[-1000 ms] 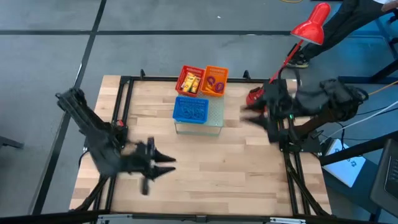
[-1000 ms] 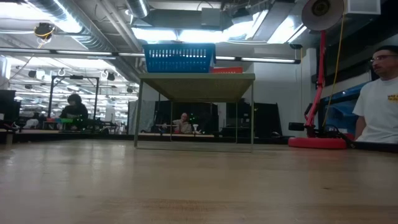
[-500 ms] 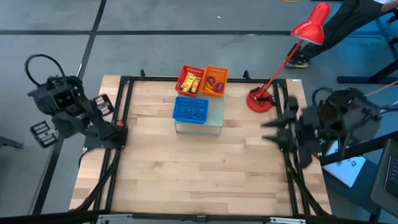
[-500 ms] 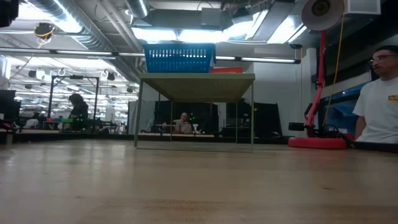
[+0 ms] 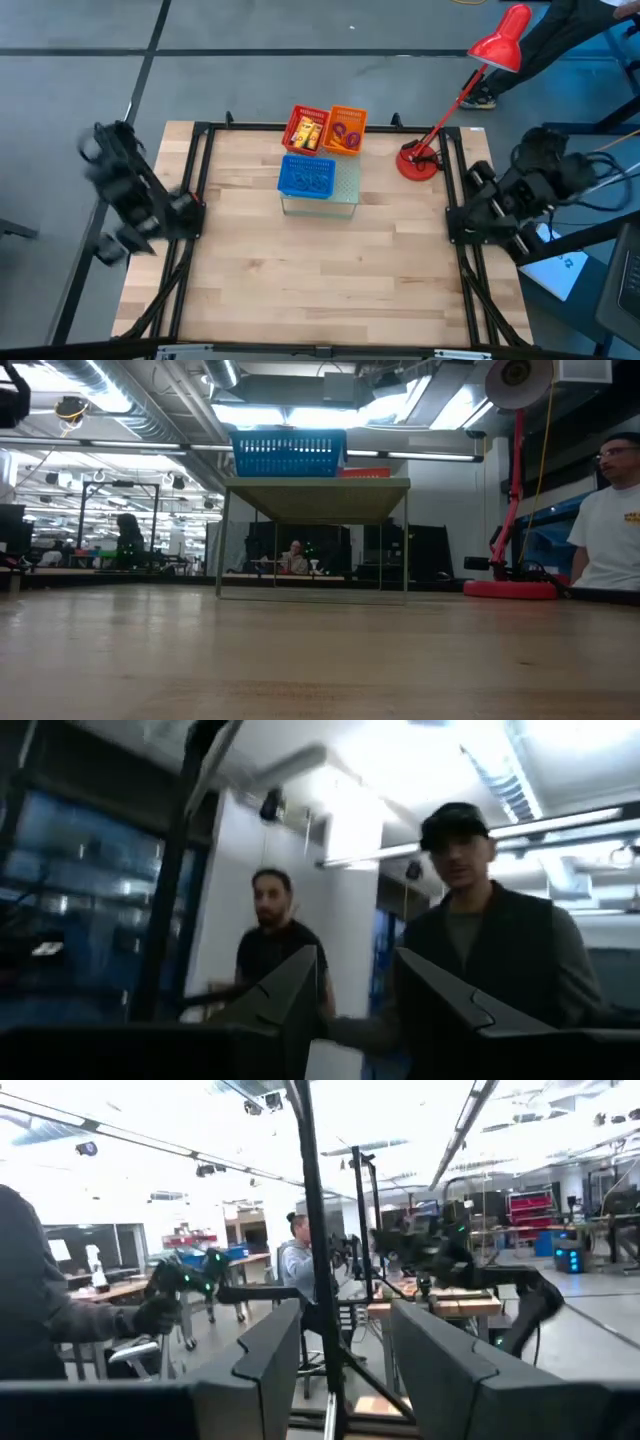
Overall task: Pick & Place Office Desk Supplies
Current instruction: Return to Home Position
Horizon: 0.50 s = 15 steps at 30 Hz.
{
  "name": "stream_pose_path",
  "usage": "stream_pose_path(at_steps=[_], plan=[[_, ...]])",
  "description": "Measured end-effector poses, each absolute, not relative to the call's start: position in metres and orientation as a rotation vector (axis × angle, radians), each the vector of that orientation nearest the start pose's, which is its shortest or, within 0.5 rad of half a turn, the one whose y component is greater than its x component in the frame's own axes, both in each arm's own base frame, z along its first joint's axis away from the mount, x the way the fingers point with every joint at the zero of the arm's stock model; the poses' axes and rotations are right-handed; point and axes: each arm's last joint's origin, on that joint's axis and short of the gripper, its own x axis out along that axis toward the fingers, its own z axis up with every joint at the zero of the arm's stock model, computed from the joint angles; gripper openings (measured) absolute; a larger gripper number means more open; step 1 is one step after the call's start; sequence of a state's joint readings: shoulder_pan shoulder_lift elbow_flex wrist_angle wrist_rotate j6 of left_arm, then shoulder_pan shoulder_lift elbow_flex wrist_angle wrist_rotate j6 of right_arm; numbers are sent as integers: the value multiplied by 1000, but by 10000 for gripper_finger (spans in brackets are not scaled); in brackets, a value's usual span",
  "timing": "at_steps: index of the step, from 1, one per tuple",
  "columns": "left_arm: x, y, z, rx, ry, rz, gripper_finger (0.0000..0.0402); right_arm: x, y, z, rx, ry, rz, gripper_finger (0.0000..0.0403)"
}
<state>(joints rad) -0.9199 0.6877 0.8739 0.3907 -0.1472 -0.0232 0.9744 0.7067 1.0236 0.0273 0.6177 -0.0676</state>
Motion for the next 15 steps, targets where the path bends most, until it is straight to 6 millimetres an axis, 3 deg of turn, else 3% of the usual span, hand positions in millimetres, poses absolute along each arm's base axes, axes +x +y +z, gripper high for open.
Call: stream_pose_path(at_steps=[3, 7, 9, 12, 15], plan=[[80, -99, 370, -328, -571, -737, 132, 65, 67, 417, 182, -287, 349, 159], [67, -77, 314, -453, -691, -636, 132, 47, 43, 414, 140, -376, 399, 159], [62, -69, 298, -469, -715, -580, 132, 44, 40, 403, 131, -331, 426, 159], [62, -67, 274, -360, -659, -540, 132, 47, 40, 374, 146, -228, 375, 159], [61, -64, 256, -367, -625, -517, 132, 40, 31, 348, 169, -252, 384, 159]])
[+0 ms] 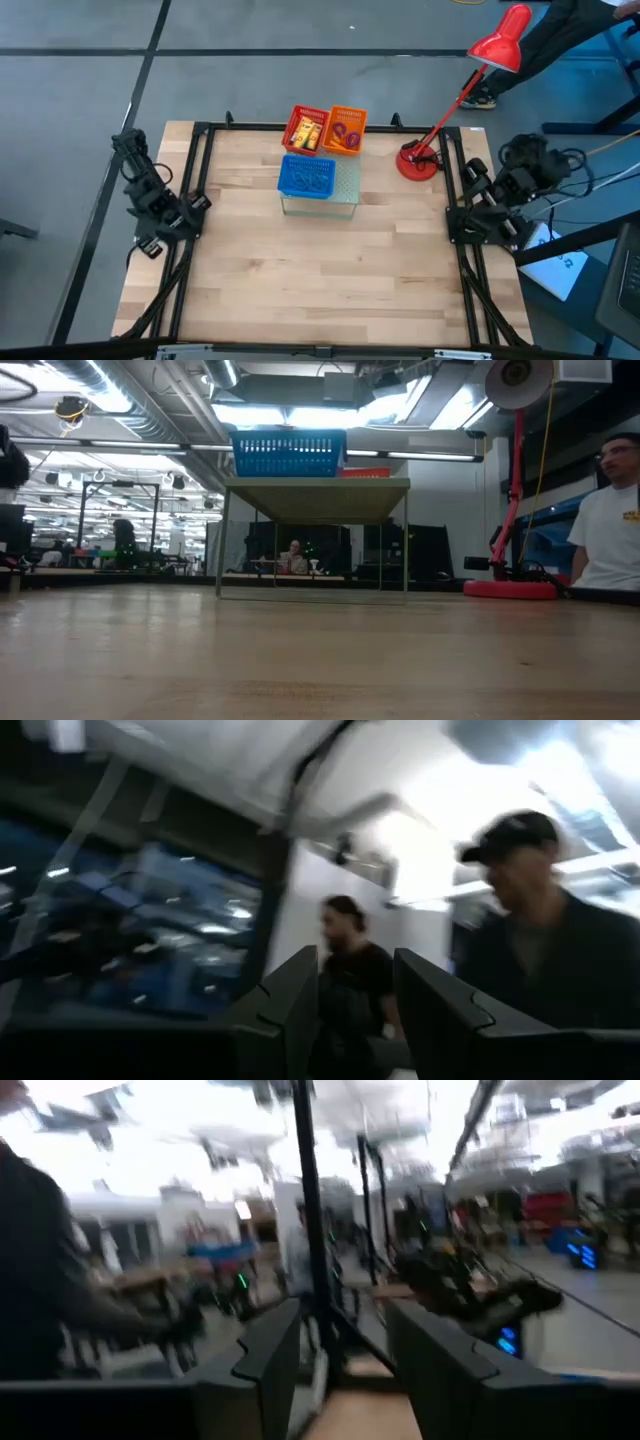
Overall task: Pick & Place Office Desk Supplies
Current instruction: Return to Home Position
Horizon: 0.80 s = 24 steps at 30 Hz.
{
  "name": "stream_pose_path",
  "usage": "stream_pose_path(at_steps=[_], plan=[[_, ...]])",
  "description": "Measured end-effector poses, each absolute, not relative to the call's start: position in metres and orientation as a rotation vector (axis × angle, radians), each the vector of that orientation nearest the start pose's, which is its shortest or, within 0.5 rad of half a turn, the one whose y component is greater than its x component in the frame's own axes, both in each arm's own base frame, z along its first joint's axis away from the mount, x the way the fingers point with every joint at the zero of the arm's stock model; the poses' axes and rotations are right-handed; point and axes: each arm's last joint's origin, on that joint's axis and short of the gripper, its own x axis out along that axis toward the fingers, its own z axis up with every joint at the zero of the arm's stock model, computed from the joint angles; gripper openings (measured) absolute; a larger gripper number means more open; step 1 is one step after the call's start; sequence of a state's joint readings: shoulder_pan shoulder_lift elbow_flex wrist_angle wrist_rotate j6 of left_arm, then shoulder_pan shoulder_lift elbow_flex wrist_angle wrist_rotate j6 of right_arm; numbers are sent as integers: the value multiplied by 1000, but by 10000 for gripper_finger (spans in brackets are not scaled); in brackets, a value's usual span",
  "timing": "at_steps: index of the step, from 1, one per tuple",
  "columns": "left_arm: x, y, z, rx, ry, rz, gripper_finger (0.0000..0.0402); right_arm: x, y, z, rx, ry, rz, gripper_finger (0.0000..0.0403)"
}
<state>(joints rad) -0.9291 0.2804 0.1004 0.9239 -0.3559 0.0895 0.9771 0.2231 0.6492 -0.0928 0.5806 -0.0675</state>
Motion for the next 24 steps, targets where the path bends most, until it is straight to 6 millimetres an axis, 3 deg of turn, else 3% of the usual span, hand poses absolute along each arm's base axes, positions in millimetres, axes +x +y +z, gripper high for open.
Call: stream_pose_path(at_steps=[5, 7, 15, 24], plan=[[60, -61, 233, -411, -586, -493, 132, 31, 19, 304, 224, -320, 406, 159], [61, -62, 231, -387, -558, -491, 132, 34, 23, 296, 172, -290, 402, 159], [68, -63, 215, -295, -391, -303, 132, 40, 40, 274, 287, -267, 592, 159], [75, -70, 187, -218, -126, -245, 132, 60, 67, 194, 276, -63, 531, 159]])
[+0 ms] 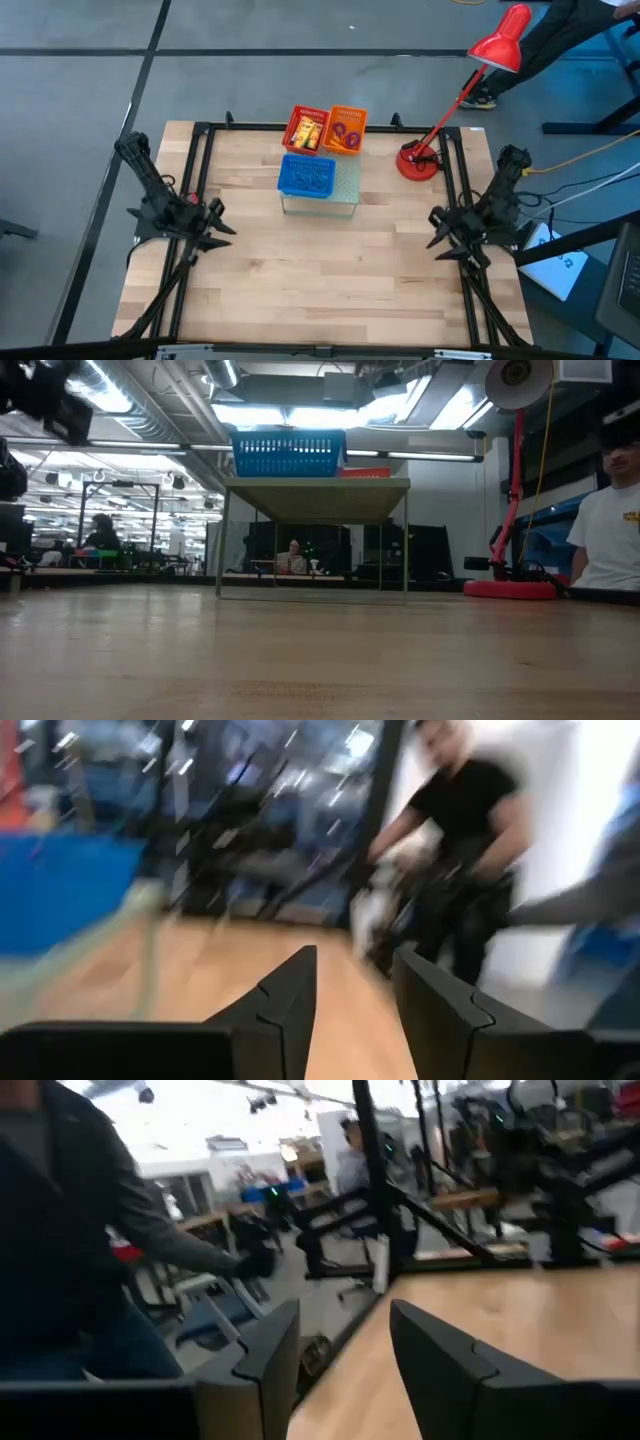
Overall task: Pick & Place Office Desk Supplies
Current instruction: Return to Home Position
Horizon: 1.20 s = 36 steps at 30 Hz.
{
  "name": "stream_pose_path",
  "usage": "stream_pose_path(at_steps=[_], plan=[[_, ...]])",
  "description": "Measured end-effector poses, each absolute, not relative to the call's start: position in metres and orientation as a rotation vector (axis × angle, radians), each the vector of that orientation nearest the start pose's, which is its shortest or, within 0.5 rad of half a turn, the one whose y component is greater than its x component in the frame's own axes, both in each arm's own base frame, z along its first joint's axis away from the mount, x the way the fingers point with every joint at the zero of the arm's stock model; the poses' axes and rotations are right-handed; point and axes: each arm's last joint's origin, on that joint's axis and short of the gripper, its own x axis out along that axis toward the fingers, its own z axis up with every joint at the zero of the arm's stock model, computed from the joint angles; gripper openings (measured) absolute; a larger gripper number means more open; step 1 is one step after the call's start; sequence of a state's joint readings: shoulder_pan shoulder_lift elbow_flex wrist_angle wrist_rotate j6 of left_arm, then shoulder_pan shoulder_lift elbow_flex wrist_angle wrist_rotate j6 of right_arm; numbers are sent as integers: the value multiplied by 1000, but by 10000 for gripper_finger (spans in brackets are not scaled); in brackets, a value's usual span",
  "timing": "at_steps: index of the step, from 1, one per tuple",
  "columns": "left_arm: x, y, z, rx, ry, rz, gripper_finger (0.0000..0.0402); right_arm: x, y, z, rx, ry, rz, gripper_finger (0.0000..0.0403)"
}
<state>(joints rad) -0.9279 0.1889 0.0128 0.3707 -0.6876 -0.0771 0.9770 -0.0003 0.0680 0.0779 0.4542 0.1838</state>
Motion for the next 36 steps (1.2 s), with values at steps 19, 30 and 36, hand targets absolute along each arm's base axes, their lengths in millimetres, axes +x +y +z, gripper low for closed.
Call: stream_pose_path(at_steps=[19, 30, 36], plan=[[77, -65, 158, -171, 80, -16, 132, 65, 70, 176, 298, 5, 592, 159], [77, -65, 158, -228, 82, -17, 132, 80, 53, 175, 277, -9, 492, 159], [77, -65, 158, -227, 82, -17, 132, 85, 45, 175, 276, -23, 393, 159]])
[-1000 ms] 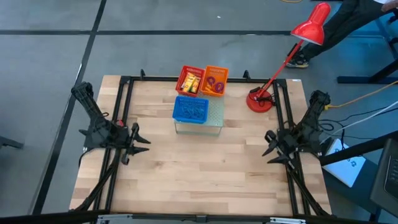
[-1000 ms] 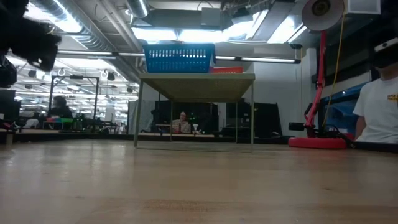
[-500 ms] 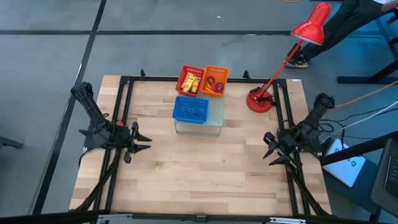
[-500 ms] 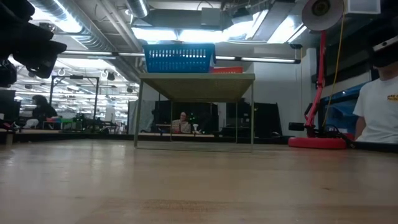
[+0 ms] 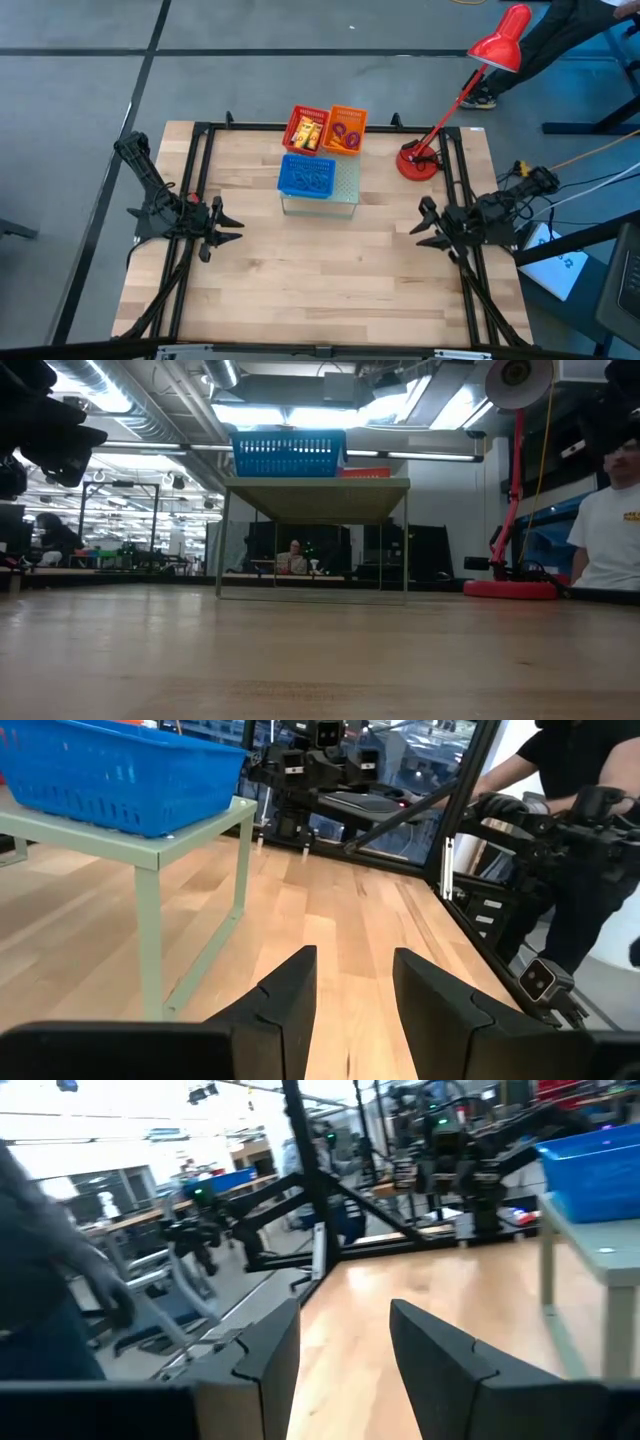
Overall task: Pick & Place Office Desk Supplies
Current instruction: Return to Home Position
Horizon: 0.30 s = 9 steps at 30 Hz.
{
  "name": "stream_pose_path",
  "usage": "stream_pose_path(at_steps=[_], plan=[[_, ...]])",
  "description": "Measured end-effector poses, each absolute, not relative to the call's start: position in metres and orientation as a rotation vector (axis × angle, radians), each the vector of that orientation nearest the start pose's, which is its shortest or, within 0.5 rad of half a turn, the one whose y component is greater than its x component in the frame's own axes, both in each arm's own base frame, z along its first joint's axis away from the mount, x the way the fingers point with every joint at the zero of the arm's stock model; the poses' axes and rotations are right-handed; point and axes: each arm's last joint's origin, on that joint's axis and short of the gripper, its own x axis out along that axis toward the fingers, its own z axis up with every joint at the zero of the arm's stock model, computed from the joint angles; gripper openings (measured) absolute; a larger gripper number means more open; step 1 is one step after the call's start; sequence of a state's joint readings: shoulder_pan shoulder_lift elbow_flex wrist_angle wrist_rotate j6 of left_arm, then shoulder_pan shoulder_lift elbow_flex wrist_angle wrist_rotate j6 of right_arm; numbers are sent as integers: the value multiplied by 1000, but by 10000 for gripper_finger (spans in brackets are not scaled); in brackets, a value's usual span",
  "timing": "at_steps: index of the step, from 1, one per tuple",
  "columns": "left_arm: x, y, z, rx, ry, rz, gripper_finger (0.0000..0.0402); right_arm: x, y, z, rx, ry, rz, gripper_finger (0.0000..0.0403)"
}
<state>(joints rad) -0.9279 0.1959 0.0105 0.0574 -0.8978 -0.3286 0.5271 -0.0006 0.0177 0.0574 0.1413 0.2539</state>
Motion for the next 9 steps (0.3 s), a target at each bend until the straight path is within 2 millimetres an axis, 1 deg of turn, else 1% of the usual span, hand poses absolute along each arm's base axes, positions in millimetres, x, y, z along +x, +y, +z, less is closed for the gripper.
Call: stream_pose_path(at_steps=[9], plan=[[77, -65, 158, -227, 83, -19, 132, 87, 40, 175, 274, -30, 336, 159]])
